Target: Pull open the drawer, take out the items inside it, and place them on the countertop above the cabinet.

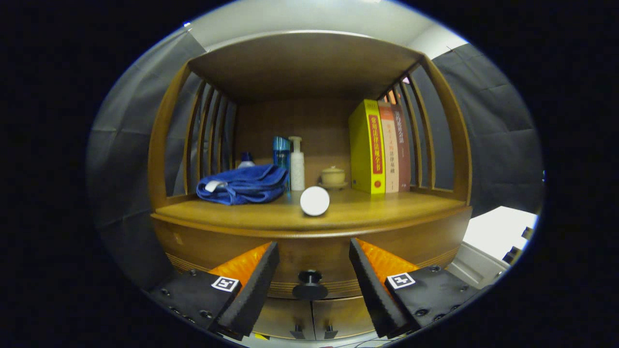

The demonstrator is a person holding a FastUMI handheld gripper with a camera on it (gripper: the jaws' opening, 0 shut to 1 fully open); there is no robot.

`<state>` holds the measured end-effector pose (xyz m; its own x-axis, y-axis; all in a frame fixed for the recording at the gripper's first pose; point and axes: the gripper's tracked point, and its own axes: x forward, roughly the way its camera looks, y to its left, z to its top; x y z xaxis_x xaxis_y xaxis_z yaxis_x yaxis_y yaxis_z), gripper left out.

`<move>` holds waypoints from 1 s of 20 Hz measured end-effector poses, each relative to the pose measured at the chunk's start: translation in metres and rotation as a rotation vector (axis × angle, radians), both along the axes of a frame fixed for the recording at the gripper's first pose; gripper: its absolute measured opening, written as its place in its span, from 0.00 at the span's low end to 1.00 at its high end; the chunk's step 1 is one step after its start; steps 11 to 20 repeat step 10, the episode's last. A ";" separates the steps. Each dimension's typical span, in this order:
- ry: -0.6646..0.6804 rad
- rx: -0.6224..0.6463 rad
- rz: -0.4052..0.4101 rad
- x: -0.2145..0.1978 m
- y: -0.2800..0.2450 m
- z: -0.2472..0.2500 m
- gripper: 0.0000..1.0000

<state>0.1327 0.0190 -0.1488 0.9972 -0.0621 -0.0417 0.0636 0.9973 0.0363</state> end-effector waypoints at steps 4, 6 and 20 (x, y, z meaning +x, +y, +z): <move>-0.006 -0.011 0.029 -0.034 -0.025 0.041 0.95; -0.006 0.000 0.023 -0.049 -0.045 0.056 0.96; -0.041 -0.019 -0.023 -0.075 -0.081 0.085 0.96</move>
